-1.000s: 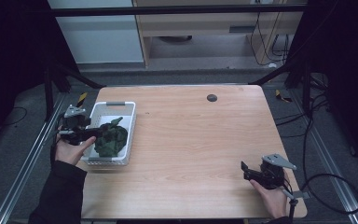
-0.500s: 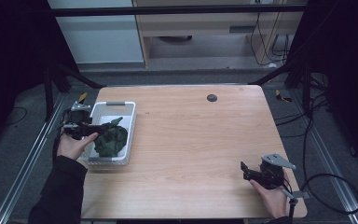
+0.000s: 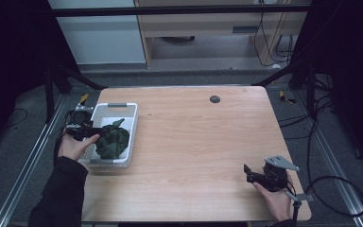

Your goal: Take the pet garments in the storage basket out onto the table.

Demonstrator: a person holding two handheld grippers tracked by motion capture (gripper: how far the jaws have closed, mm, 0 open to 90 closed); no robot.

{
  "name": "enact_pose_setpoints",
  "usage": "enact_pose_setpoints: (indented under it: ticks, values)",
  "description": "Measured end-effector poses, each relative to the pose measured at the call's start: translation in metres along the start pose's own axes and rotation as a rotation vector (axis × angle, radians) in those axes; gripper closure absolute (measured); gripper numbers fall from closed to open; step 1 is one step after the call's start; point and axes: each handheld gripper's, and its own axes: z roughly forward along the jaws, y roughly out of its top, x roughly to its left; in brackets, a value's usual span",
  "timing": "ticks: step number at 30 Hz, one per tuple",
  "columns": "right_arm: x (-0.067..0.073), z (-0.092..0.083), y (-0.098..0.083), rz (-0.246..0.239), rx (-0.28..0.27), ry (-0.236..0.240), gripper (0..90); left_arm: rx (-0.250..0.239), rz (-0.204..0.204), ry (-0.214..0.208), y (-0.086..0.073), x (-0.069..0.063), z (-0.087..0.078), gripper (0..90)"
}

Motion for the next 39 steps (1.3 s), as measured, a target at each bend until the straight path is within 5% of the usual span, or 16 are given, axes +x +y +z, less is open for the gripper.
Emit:
enact_pose_setpoints:
  ticks: [12,39]
  values:
    - [0.000,0.001,0.000,-0.009,0.004,-0.001,11.9,0.098,0.021,-0.008,-0.002,0.002,0.015,21.8]
    - [0.000,0.003,-0.001,-0.009,0.025,0.008,11.5,0.196,0.040,0.010,-0.007,0.008,0.034,29.5]
